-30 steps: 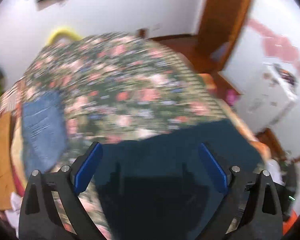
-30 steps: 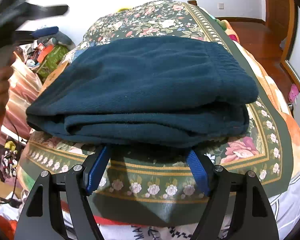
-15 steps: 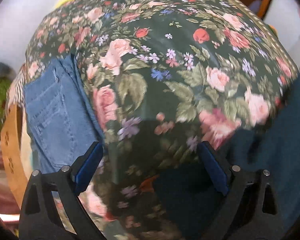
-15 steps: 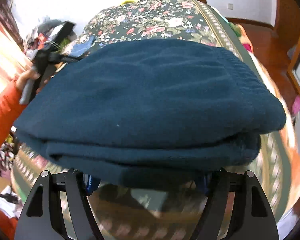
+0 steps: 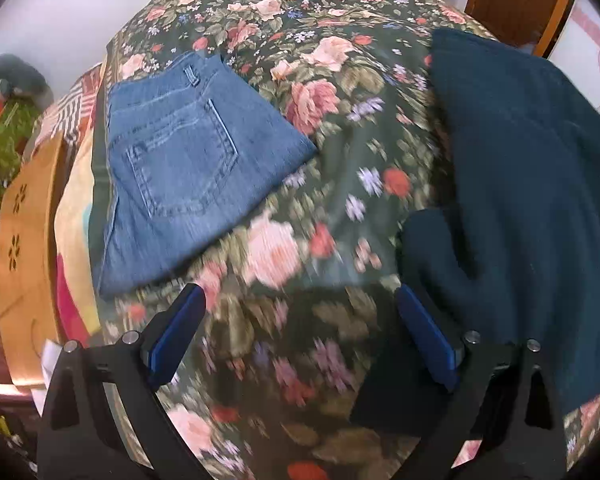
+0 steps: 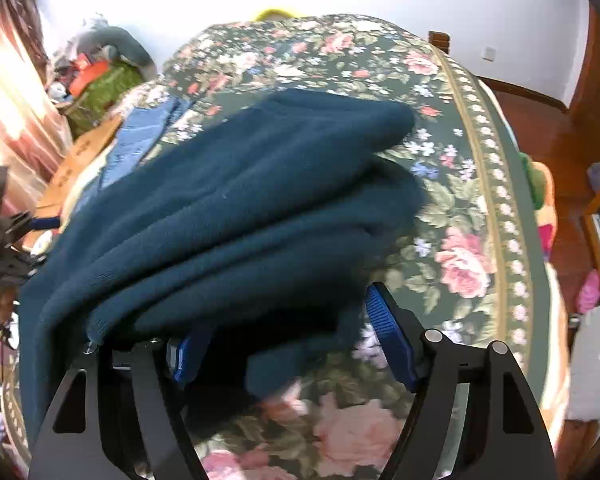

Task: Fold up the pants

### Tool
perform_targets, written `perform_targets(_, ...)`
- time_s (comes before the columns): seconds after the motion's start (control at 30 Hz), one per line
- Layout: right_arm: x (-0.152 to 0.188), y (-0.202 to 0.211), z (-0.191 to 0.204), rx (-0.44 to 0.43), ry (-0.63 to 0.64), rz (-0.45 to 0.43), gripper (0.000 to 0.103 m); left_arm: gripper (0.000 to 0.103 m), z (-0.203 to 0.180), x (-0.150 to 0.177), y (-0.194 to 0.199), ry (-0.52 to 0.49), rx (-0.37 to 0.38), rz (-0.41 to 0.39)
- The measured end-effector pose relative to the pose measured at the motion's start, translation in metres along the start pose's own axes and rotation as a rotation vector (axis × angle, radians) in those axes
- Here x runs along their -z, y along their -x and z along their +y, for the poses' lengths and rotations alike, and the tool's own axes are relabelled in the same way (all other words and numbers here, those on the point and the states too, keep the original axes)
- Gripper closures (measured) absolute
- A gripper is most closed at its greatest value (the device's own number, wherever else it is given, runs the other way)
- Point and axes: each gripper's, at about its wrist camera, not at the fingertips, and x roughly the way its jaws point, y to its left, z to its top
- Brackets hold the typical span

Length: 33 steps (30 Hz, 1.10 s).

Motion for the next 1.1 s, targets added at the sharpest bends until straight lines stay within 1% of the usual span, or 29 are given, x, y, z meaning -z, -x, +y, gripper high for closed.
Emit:
perform_targets(0.1,0.014,0.020,-0.009,0.020,-0.024,0.003,0.032,0.008,-0.008,0.012,0.009,0.022,0.014,-0.006)
perform_targets(0.13,0.025,0.033,-0.011,0.037,-0.029,-0.002,0.032,0.010,-0.011,0.014,0.012,0.033,0.022,-0.005)
perform_targets(0.2,0.029,0.044,-0.011,0.061,-0.025,-0.008,0.032,0.010,-0.017,0.017,0.016,0.053,0.029,-0.004)
perform_targets(0.27,0.044,0.067,-0.004,0.077,-0.002,-0.028,0.032,0.011,-0.027,0.026,0.024,0.059,0.050,-0.007)
perform_targets(0.3,0.048,0.077,-0.001,0.077,0.009,-0.040,0.032,0.013,-0.034,0.031,0.029,0.059,0.060,-0.014)
perform_targets(0.37,0.055,0.091,0.006,0.078,0.018,-0.059,0.032,0.021,-0.058,0.044,0.041,0.021,0.067,-0.034)
perform_targets(0.43,0.063,0.106,0.016,0.056,0.026,-0.088,0.032,0.023,-0.078,0.053,0.053,-0.015,0.052,-0.056)
perform_targets(0.47,0.066,0.110,0.021,0.048,0.028,-0.102,0.032,0.023,-0.086,0.056,0.059,-0.025,0.026,-0.072)
perform_targets(0.53,0.070,0.114,0.031,0.023,0.036,-0.125,0.032,0.023,-0.092,0.059,0.073,-0.017,-0.014,-0.116)
perform_targets(0.57,0.074,0.114,0.038,0.010,0.042,-0.134,0.032,0.023,-0.089,0.058,0.082,0.001,-0.015,-0.144)
perform_targets(0.6,0.075,0.112,0.044,0.018,0.043,-0.152,0.034,0.023,-0.085,0.058,0.089,0.023,-0.007,-0.166)
perform_targets(0.63,0.076,0.110,0.048,0.032,0.040,-0.175,0.037,0.023,-0.081,0.056,0.097,0.050,0.004,-0.190)
perform_targets(0.67,0.079,0.106,0.052,0.035,0.038,-0.184,0.047,0.023,-0.076,0.055,0.104,0.080,0.019,-0.211)
perform_targets(0.7,0.080,0.102,0.054,0.024,0.034,-0.177,0.053,0.023,-0.074,0.053,0.108,0.098,0.042,-0.222)
perform_targets(0.77,0.085,0.087,0.056,-0.022,0.004,-0.145,0.054,0.023,-0.073,0.052,0.106,0.110,0.084,-0.212)
perform_targets(0.8,0.088,0.080,0.056,-0.023,0.001,-0.131,0.059,0.023,-0.076,0.053,0.103,0.105,0.089,-0.201)
perform_targets(0.83,0.090,0.076,0.057,-0.018,0.003,-0.117,0.061,0.023,-0.079,0.054,0.097,0.090,0.090,-0.187)
perform_targets(0.87,0.094,0.064,0.057,0.001,0.006,-0.091,0.063,0.023,-0.085,0.056,0.088,0.070,0.078,-0.168)
perform_targets(0.9,0.097,0.061,0.056,-0.002,0.002,-0.079,0.066,0.023,-0.088,0.059,0.080,0.056,0.054,-0.149)
perform_targets(0.93,0.100,0.056,0.051,-0.020,-0.017,-0.072,0.066,0.023,-0.091,0.064,0.069,0.043,0.023,-0.127)
perform_targets(0.97,0.104,0.054,0.045,-0.042,-0.043,-0.072,0.066,0.023,-0.090,0.069,0.064,0.044,0.019,-0.125)
perform_targets(1.03,0.107,0.058,0.039,-0.049,-0.062,-0.072,0.072,0.024,-0.087,0.076,0.061,0.021,-0.021,-0.114)
perform_targets(1.1,0.109,0.064,0.037,-0.028,-0.041,-0.063,0.074,0.024,-0.081,0.082,0.062,-0.015,-0.050,-0.100)
